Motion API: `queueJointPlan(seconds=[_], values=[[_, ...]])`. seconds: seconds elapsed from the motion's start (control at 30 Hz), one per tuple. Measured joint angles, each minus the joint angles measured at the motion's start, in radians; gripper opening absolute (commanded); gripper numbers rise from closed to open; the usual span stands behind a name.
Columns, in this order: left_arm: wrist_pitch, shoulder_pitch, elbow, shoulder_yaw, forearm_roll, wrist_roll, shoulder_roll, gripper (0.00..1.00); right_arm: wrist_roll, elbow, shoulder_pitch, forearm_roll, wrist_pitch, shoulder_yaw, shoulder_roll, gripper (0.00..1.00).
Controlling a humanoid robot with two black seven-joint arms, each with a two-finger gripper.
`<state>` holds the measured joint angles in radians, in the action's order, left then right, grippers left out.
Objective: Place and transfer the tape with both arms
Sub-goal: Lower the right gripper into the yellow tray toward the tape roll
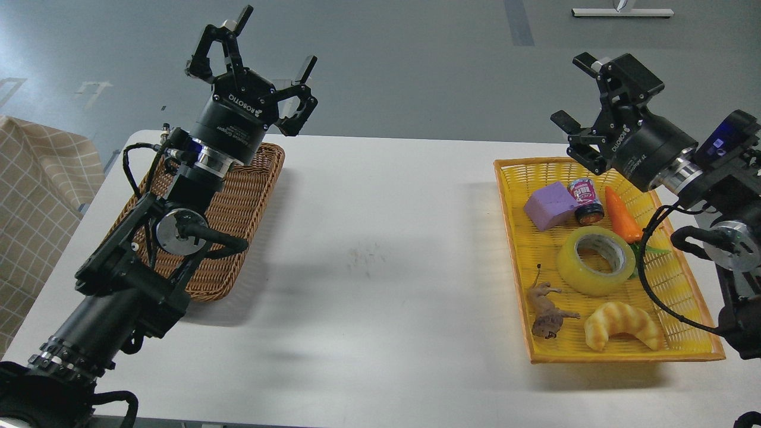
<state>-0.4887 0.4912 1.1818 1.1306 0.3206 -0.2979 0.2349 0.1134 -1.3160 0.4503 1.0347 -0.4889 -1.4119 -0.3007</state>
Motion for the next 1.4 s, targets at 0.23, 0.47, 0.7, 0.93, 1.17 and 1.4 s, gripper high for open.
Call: queueJointPlan(seconds=[0.23, 0.47, 0.7, 0.93, 1.17, 1.4], values=[[0.000, 0.001, 0.002, 0.000, 0.000, 0.000, 0.000, 0.98, 0.010, -0.056, -0.010, 0.152, 0.000, 0.129, -0.119, 0.99], [0.000, 0.003, 0.002, 0.001, 0.000, 0.000, 0.005, 0.98, 0.016, -0.125, -0.003, 0.224, 0.000, 0.297, -0.328, 1.00], [0.000, 0.003, 0.004, 0.003, 0.000, 0.001, 0.005, 0.98, 0.016, -0.138, -0.004, 0.430, 0.000, 0.341, -0.410, 1.00], [0.000, 0.003, 0.004, 0.002, 0.000, 0.001, 0.011, 0.98, 0.012, -0.140, -0.010, 0.669, 0.000, 0.370, -0.425, 0.99], [0.000, 0.003, 0.004, 0.003, 0.000, 0.000, 0.016, 0.98, 0.013, -0.134, -0.009, 0.777, 0.000, 0.449, -0.455, 0.99], [0.000, 0.003, 0.004, 0.003, 0.000, 0.000, 0.017, 0.98, 0.014, -0.123, -0.034, 0.884, 0.000, 0.459, -0.446, 0.97]])
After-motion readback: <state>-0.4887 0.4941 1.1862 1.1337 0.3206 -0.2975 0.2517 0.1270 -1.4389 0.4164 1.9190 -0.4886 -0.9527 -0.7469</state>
